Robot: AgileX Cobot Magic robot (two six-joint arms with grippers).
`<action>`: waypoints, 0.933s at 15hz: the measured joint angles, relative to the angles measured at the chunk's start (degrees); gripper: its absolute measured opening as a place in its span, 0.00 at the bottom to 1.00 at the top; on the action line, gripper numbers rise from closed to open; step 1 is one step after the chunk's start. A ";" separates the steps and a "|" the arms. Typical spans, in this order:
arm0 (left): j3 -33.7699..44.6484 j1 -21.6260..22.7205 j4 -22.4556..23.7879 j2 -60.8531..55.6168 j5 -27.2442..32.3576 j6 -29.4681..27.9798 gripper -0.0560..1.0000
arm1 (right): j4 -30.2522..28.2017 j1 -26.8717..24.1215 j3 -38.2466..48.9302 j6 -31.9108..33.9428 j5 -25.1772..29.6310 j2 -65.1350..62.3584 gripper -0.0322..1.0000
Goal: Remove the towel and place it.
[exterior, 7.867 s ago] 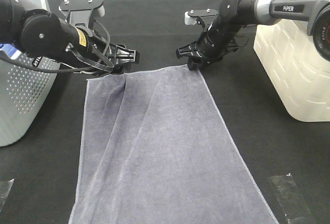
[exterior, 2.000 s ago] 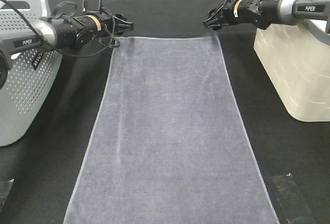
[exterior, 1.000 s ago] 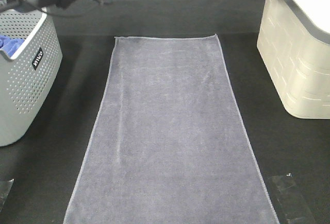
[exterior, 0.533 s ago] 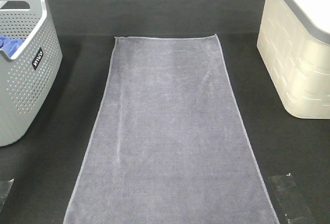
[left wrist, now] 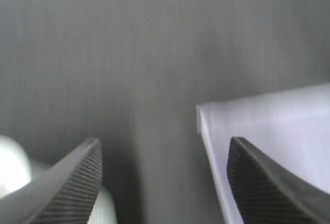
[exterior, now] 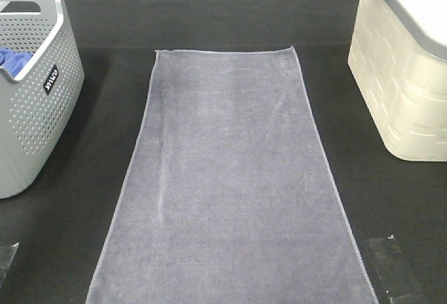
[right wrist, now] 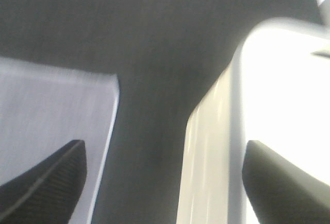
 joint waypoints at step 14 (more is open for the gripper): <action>42.00 0.00 -1.38 -43.83 8.77 3.38 0.68 | 17.88 0.06 23.26 -7.62 19.14 -30.65 0.79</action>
